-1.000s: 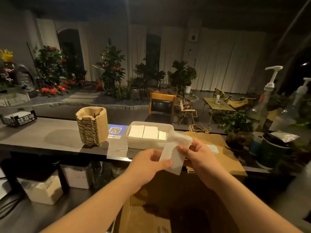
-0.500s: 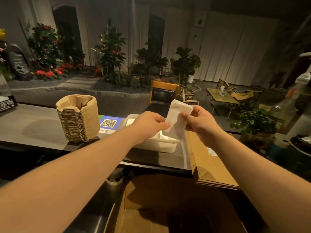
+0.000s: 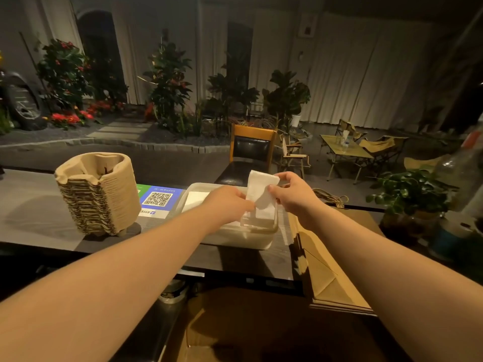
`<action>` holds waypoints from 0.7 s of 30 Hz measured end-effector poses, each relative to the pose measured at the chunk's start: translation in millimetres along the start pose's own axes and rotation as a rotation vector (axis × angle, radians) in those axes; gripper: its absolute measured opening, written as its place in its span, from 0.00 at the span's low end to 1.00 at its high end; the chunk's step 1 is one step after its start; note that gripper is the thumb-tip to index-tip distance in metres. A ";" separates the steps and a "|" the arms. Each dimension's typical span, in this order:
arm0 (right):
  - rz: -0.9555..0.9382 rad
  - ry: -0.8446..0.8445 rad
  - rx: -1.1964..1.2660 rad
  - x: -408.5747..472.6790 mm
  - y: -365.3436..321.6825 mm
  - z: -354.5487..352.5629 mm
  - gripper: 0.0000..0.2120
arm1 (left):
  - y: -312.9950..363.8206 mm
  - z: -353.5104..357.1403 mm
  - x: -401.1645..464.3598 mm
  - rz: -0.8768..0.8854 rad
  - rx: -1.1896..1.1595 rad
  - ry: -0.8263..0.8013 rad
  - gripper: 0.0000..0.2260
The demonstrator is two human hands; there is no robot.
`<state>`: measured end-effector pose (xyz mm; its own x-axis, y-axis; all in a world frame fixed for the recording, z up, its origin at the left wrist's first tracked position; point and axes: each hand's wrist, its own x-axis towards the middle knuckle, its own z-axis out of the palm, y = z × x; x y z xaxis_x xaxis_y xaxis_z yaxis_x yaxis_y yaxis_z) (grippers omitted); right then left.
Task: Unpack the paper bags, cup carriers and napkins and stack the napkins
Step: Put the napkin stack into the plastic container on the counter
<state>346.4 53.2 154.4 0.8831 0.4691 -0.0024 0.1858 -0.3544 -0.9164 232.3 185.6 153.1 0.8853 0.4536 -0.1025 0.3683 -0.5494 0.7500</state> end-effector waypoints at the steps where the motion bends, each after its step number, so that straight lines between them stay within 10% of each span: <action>1: 0.019 -0.014 -0.030 2.0 2.2 0.3 0.14 | 0.0 1.4 1.0 -0.009 0.036 0.001 0.06; 21: -0.312 -0.042 -0.819 1.8 19.1 17.9 0.10 | -15.5 15.1 17.1 0.094 0.330 0.158 0.05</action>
<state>343.8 61.7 129.7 0.7269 0.6651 0.1711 0.6811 -0.6666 -0.3028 246.0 191.2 129.9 0.8745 0.4787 0.0784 0.3816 -0.7788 0.4979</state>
